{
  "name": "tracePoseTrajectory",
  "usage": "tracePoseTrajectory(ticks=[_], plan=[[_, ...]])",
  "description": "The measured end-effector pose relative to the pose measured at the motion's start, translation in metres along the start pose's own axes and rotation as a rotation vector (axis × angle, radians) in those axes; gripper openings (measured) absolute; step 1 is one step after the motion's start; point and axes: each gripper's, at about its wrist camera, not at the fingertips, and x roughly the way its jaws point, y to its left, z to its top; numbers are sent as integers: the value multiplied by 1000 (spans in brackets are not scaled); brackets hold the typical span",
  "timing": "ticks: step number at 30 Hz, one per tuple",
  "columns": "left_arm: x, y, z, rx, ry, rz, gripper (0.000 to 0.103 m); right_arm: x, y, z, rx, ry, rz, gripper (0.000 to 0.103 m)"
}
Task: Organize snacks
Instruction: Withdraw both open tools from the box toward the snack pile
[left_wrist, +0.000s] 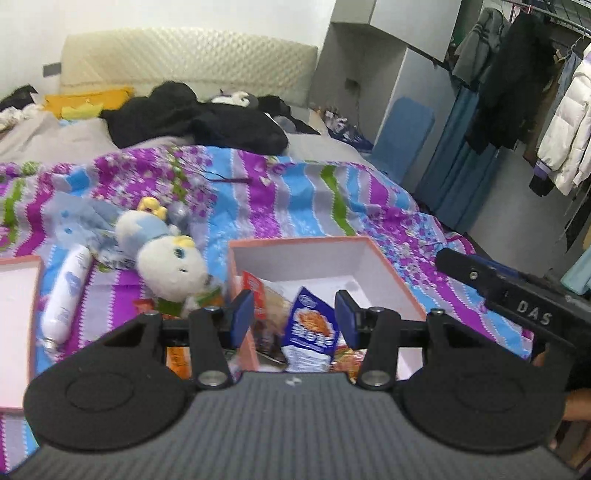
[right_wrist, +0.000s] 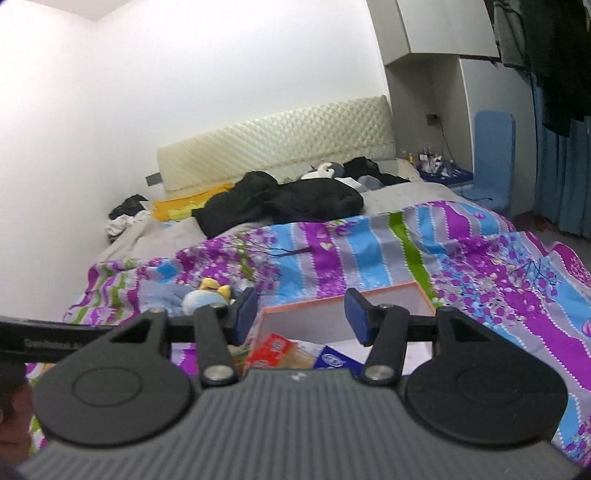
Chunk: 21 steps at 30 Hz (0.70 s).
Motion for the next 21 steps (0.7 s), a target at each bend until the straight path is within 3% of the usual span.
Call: tracePoseTrajectory(ticks=[9, 21], plan=[[-45, 49, -20, -5, -52, 28, 54, -11, 48, -27, 8, 5, 18, 56], [-69, 85, -64, -6, -38, 29, 54, -29, 95, -78, 11, 25, 40, 56]])
